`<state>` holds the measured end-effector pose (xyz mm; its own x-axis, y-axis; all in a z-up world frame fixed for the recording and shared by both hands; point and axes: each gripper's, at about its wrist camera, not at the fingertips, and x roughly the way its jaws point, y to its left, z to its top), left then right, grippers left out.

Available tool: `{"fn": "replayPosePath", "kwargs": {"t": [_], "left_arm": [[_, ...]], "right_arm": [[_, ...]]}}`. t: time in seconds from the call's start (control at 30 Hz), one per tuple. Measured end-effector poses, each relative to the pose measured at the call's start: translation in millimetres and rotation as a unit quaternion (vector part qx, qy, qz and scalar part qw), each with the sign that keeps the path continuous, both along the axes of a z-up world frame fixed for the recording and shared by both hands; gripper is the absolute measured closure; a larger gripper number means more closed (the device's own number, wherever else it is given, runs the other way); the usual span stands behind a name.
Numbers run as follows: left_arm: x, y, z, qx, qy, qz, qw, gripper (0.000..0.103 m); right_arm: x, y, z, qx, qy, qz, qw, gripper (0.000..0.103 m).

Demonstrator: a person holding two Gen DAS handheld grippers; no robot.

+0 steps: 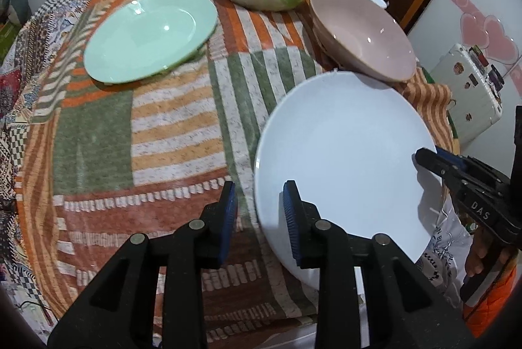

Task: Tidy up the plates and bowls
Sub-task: 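Lower the white plate onto the purple plate and open both tools, then move both tools to the mint-green plate rim and close on it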

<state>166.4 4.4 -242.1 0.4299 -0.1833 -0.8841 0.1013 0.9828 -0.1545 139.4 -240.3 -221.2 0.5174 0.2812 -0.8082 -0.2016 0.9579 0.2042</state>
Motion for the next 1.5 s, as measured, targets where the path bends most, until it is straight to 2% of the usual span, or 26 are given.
{"fn": "replayPosePath", "kwargs": {"t": [0.13,0.2,0.3,0.33,0.4,0.5,0.6,0.7,0.9,1.1,1.23,1.3,1.43,1.5], "left_arm": [[-6.9,10.9,13.1,-0.002,-0.023,0.010,0.9997,0.073],[-11.0,17.0,20.9,-0.003,-0.033,0.014,0.9994,0.073],[-20.4,27.1,36.5,0.007,-0.061,0.019,0.9980,0.072],[-22.7,29.1,41.4,0.013,-0.071,0.022,0.9971,0.069],[-27.3,35.8,51.8,0.025,-0.094,0.032,0.9948,0.056],[-29.7,50.7,65.3,0.032,-0.121,0.047,0.9910,0.049],[-28.7,71.3,73.8,0.038,-0.135,0.072,0.9875,0.041],[-21.9,95.2,77.4,0.036,-0.139,0.097,0.9848,0.038],[4.8,141.2,72.6,0.021,-0.133,0.137,0.9815,0.038],[44.7,171.9,52.8,0.009,-0.115,0.150,0.9820,0.038],[74.2,185.5,31.5,-0.004,-0.094,0.151,0.9840,0.040],[90.1,191.7,18.3,-0.011,-0.081,0.150,0.9853,0.053],[113.6,198.9,-2.7,-0.015,-0.059,0.146,0.9874,0.067],[125.0,203.2,-12.7,-0.021,-0.048,0.144,0.9883,0.074]], "right_arm": [[-1.4,0.2,9.1,-0.042,-0.027,-0.011,0.999,0.082],[0.5,-3.5,13.9,-0.029,-0.025,-0.006,0.999,0.081],[-0.2,-3.1,22.0,-0.040,-0.034,-0.008,0.999,0.081],[-1.3,-1.7,25.3,-0.041,-0.037,-0.005,0.998,0.081],[-2.9,2.6,32.0,-0.037,-0.044,0.002,0.998,0.079],[-4.9,17.0,41.8,-0.035,-0.061,0.016,0.997,0.068],[0.4,34.2,48.9,-0.029,-0.071,0.034,0.996,0.066],[9.2,55.5,56.2,-0.016,-0.077,0.057,0.995,0.061],[28.6,102.2,60.9,-0.009,-0.094,0.098,0.991,0.059],[60.2,134.0,54.6,0.011,-0.079,0.117,0.990,0.059],[84.8,150.9,45.7,0.011,-0.068,0.114,0.991,0.059],[94.4,155.0,41.7,0.010,-0.062,0.110,0.992,0.059],[119.3,167.7,29.5,0.004,-0.042,0.107,0.993,0.059],[128.3,172.9,23.4,0.004,-0.027,0.108,0.994,0.068]]}}
